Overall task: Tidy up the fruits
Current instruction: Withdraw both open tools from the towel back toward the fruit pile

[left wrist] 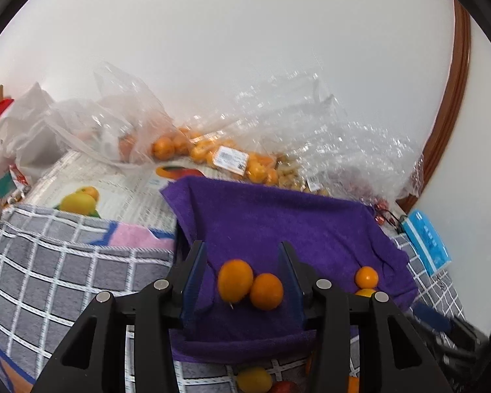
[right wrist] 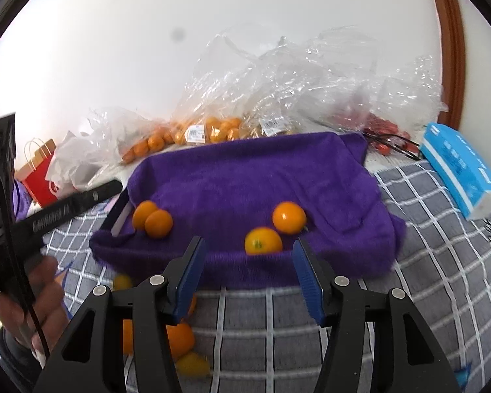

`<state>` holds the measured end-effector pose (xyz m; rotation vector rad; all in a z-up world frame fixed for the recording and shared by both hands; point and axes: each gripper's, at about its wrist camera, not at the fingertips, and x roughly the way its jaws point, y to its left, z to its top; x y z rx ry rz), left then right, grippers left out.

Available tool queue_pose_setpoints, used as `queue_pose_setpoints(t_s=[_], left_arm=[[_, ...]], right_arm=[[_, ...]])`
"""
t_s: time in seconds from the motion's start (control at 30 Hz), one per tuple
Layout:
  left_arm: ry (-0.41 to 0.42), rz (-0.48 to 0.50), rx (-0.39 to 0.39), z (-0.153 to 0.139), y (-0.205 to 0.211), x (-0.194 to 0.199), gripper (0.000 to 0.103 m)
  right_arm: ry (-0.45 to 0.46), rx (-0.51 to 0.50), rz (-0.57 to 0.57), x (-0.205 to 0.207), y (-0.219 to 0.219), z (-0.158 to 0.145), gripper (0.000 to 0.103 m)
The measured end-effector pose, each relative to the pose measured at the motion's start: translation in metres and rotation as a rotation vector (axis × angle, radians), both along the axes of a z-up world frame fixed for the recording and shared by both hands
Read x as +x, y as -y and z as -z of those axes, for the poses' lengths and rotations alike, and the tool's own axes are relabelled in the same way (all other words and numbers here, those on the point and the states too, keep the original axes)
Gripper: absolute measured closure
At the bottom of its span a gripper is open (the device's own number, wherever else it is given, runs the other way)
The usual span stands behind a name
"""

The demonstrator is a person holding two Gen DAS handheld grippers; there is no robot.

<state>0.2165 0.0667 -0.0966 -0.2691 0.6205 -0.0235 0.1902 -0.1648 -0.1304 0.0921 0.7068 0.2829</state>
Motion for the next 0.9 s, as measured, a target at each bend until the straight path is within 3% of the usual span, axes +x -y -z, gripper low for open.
queue_pose_setpoints(t_s=[0.1, 0.23, 0.47, 0.6, 0.8, 0.9], left_arm=[[0.008, 0.013, -0.031, -0.011, -0.011, -0.002, 0.06], [-0.065, -0.029, -0.012, -0.013, -0.021, -0.01, 0.06], [-0.154, -0.022, 0.051, 0.011, -0.031, -0.05, 0.06], [-0.191, -0.027, 0.045, 0.03, -0.04, -0.074, 0.06], [-0.197, -0.027, 0.027, 0.048, -0.046, -0.088, 0.06], [-0.21, -0.012, 0.039, 0.056, -0.044, -0.089, 0.059]], right_arm=[[-0.013, 0.004, 0.013, -0.012, 0.002, 0.0, 0.048], [-0.025, 0.012, 0.013, -0.029, 0.004, 0.0, 0.048], [-0.056, 0.042, -0.073, -0.048, -0.012, 0.014, 0.048], [-0.073, 0.039, -0.108, -0.055, -0.022, 0.023, 0.048], [-0.072, -0.029, -0.181, -0.069, -0.034, 0.035, 0.049], [-0.075, -0.081, -0.199, -0.07, -0.039, 0.04, 0.055]])
